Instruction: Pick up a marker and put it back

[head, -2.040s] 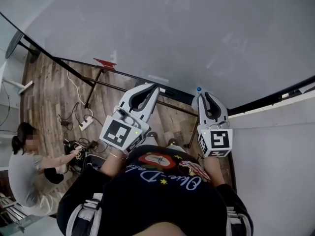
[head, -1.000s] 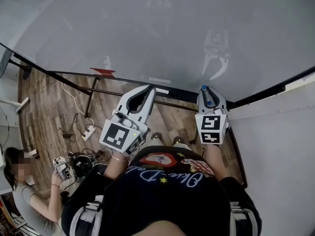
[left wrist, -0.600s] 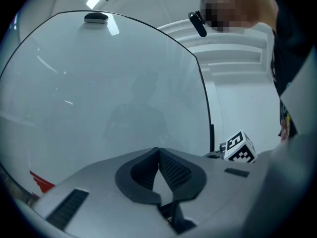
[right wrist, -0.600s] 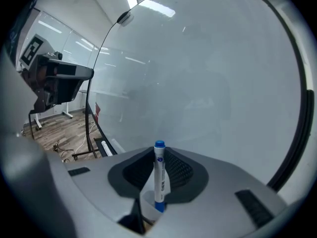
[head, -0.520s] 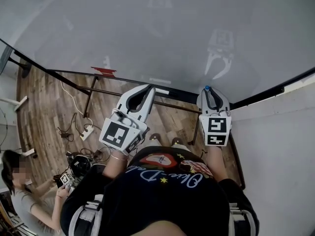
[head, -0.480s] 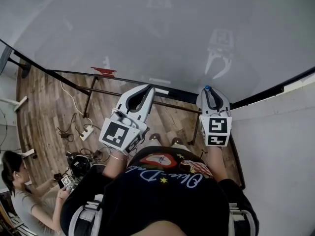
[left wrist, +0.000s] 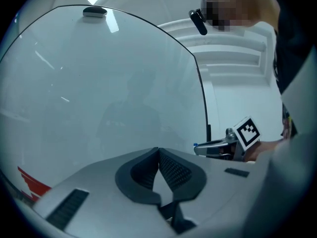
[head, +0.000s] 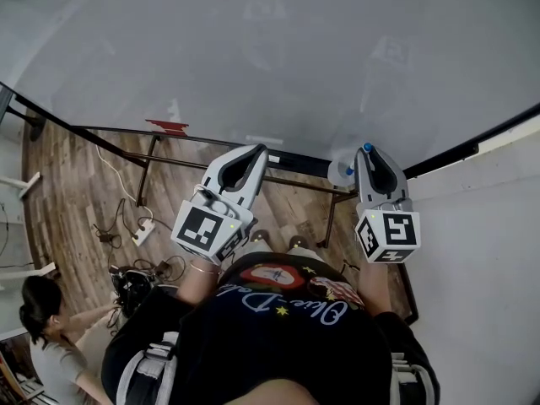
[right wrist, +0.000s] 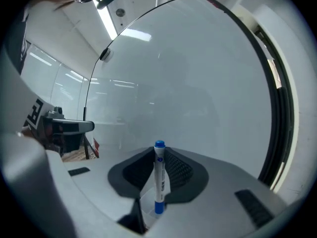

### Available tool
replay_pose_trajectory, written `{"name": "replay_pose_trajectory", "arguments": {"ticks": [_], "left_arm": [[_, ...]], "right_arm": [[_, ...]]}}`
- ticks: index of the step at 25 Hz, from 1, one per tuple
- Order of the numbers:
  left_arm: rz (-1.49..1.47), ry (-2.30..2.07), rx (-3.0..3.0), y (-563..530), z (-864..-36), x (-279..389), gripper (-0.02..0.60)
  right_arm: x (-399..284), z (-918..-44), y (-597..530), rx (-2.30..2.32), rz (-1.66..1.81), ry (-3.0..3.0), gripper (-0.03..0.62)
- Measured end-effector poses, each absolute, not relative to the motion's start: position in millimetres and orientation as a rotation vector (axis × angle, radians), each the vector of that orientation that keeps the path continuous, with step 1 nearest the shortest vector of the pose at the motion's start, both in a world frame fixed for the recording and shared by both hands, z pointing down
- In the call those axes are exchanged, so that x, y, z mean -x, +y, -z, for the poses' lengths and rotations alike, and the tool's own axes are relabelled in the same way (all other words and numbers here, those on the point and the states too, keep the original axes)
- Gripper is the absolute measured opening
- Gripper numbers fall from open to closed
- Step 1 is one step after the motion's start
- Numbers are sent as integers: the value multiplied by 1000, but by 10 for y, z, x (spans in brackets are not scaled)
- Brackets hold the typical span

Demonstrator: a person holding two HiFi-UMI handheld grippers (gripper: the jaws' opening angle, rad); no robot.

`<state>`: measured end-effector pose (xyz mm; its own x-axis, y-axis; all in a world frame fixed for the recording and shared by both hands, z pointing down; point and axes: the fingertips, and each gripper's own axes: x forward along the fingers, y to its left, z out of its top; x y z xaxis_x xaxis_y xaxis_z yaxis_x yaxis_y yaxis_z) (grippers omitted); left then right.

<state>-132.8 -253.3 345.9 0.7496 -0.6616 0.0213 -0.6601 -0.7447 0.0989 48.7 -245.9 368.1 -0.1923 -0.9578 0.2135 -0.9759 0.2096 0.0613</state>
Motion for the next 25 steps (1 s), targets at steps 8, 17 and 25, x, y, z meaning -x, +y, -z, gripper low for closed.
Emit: {"name": "replay_pose_trajectory", "arguments": {"ticks": [8,17,25], "left_arm": [[20,-998,-2902,-2516,-3373,1079,3],[15,-951,-2934,-2479,-3264,911,3],[20,-944,-2942,-2455,-3235,842,3]], "right_arm": [[-736,-3230,-2261,-1991,-90,-2365,67],[-1087,-2902,-1981,-2138,-36,-2401,67],[-1230,-2845,-1881,-2182,-18,-2389,67]]}}
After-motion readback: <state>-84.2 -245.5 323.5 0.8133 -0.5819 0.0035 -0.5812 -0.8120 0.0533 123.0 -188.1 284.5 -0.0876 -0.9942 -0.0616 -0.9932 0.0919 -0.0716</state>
